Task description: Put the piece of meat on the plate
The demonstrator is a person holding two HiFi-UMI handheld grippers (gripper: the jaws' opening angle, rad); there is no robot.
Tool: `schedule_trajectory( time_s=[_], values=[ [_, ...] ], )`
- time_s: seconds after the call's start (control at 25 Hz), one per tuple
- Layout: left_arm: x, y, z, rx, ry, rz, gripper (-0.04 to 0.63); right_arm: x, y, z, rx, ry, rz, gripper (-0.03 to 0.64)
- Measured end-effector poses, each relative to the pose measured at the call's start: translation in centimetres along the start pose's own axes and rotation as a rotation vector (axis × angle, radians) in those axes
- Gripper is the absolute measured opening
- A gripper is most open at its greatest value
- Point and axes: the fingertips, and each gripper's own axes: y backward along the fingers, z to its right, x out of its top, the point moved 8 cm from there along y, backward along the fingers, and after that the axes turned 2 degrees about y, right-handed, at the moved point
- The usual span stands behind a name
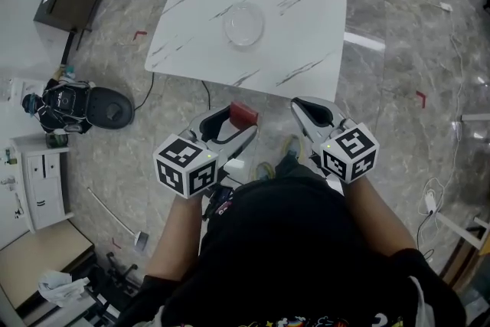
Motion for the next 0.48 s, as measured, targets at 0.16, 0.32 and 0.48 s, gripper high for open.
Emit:
schedule_trajectory(
  time_s=[0.16,0.32,0.48],
  values=[
    [0.5,-1.2,0.3,0.018,0.004,-0.009,0.377,0.1,-0.2,1.4,0.025,0.0,-0.002,0.02],
    [0.7,-2.1,0.3,0.031,0.008,-0.016,0.377,-0.2,-0.3,2.2,0.045,-0.001,-0.01,0.02],
    [0.7,-2.7,0.1,0.036,0.006,-0.022,0.377,-0.5,-0.4,2.7,0.051,-0.006,-0.015,0.019]
  ],
)
